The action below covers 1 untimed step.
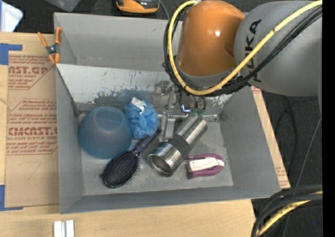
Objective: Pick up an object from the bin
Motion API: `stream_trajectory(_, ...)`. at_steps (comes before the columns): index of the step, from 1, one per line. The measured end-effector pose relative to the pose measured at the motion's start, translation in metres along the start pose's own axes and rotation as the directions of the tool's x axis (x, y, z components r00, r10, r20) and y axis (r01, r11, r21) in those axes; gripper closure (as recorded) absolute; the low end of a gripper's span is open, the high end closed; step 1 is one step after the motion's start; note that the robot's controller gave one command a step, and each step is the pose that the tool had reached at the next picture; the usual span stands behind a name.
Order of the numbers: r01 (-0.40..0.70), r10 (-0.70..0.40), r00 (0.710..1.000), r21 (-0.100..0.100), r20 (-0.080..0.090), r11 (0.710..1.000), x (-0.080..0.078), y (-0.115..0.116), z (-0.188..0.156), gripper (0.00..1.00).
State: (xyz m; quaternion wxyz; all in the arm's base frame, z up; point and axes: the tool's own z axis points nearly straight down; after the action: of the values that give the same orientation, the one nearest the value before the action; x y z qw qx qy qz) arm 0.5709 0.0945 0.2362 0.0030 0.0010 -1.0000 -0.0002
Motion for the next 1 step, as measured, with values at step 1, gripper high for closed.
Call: stream_trajectory(1,-0.002,0.002,1.0,-0.001,0.008,1.0,-0.0014,-0.0008,-0.005,0.0)
